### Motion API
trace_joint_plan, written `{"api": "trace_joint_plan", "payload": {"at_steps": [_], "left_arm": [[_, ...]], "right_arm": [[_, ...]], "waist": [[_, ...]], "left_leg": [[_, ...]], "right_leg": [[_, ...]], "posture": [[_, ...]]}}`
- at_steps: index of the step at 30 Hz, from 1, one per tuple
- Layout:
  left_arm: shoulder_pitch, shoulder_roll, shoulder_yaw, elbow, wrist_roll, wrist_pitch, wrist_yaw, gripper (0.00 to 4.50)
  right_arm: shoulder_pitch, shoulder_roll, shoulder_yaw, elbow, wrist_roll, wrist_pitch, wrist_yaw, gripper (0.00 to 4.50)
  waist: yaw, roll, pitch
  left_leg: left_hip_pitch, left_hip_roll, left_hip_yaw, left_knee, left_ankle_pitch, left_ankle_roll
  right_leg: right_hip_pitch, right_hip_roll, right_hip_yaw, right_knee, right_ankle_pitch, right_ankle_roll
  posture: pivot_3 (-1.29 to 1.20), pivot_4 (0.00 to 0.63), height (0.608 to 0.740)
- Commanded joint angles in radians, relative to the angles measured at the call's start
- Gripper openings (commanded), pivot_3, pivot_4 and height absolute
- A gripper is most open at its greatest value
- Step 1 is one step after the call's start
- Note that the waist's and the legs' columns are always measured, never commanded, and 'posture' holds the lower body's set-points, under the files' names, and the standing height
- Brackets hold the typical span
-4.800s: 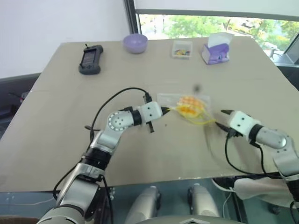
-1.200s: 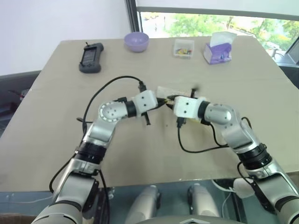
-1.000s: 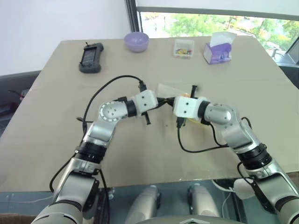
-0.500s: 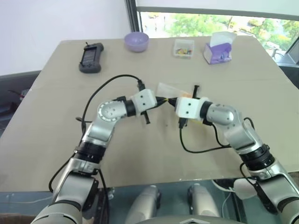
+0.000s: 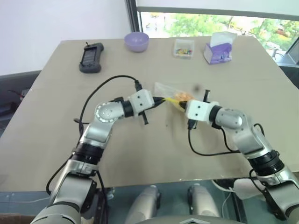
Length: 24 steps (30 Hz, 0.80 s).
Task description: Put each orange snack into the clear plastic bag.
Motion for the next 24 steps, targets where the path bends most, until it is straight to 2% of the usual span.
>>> {"api": "trace_joint_plan", "payload": {"at_steps": [1, 12, 15, 17, 18, 20, 21, 22, 24], "left_arm": [[-0.008, 0.019, 0.057, -0.042, -0.031, -0.023, 0.011, 0.0], [-0.015, 0.007, 0.077, -0.029, -0.034, -0.013, 0.018, 0.0], [-0.016, 0.005, 0.078, -0.026, -0.033, -0.011, 0.021, 0.0], [-0.016, 0.003, 0.075, -0.024, -0.027, -0.011, 0.025, 0.0], [-0.017, 0.003, 0.073, -0.024, -0.025, -0.011, 0.028, 0.0], [-0.014, 0.003, 0.069, -0.025, -0.02, -0.013, 0.032, 0.0], [-0.013, 0.004, 0.066, -0.026, -0.017, -0.015, 0.033, 0.0], [-0.013, 0.004, 0.064, -0.025, -0.014, -0.017, 0.034, 0.0], [-0.013, 0.004, 0.062, -0.021, -0.011, -0.022, 0.035, 0.0]], "right_arm": [[0.017, -0.034, -0.061, -0.004, 0.002, 0.011, -0.02, 0.04], [0.077, -0.116, -0.135, -0.012, 0.021, 0.003, -0.025, 0.04], [0.081, -0.087, -0.149, -0.044, 0.073, 0.036, -0.007, 0.04], [0.074, -0.055, -0.157, -0.095, 0.161, 0.087, 0.047, 0.04], [0.067, -0.045, -0.157, -0.114, 0.186, 0.1, 0.058, 0.57], [0.055, -0.027, -0.158, -0.143, 0.214, 0.12, 0.063, 1.2], [0.053, -0.022, -0.157, -0.154, 0.223, 0.132, 0.066, 1.85], [0.049, -0.019, -0.155, -0.166, 0.236, 0.142, 0.074, 2.19], [0.041, -0.015, -0.151, -0.185, 0.262, 0.164, 0.087, 2.19]], "waist": [[0.0, 0.0, 0.0], [0.001, 0.0, 0.0], [0.001, 0.0, 0.0], [0.001, 0.0, 0.0], [0.002, 0.0, 0.0], [0.002, 0.0, 0.0], [0.002, 0.0, 0.0], [0.002, 0.0, 0.0], [0.003, 0.0, 0.0]], "left_leg": [[0.0, 0.0, 0.0, 0.0, 0.0, 0.0], [0.0, 0.0, 0.0, -0.001, 0.0, 0.0], [0.0, 0.0, 0.0, -0.001, 0.0, 0.0], [0.0, 0.001, 0.0, -0.001, 0.0, 0.0], [0.0, 0.001, 0.0, -0.001, 0.0, 0.0], [0.0, 0.001, 0.0, -0.001, 0.0, 0.0], [0.0, 0.001, 0.0, -0.001, 0.0, 0.0], [0.0, 0.001, 0.0, -0.001, 0.0, 0.0], [0.0, 0.001, 0.0, -0.001, 0.0, 0.0]], "right_leg": [[0.0, 0.0, 0.0, 0.0, 0.0, 0.0], [0.0, 0.0, 0.0, -0.001, 0.0, 0.0], [0.0, 0.0, 0.0, -0.001, 0.0, 0.0], [0.0, 0.0, 0.0, -0.001, 0.0, 0.0], [0.0, 0.0, 0.0, -0.001, 0.0, 0.0], [0.0, 0.0, 0.0, -0.002, 0.0, 0.0], [0.0, 0.0, 0.0, -0.002, 0.0, 0.0], [0.0, 0.0, 0.0, -0.002, 0.0, 0.0], [0.0, 0.0, 0.0, -0.002, 0.0, 0.0]], "posture": [[0.0, 0.15, 0.74], [0.0, 0.15, 0.74], [0.0, 0.15, 0.74], [0.0, 0.15, 0.74], [0.0, 0.15, 0.74], [0.0, 0.15, 0.74], [0.0, 0.15, 0.74], [0.0, 0.15, 0.74], [0.0, 0.15, 0.74]]}}
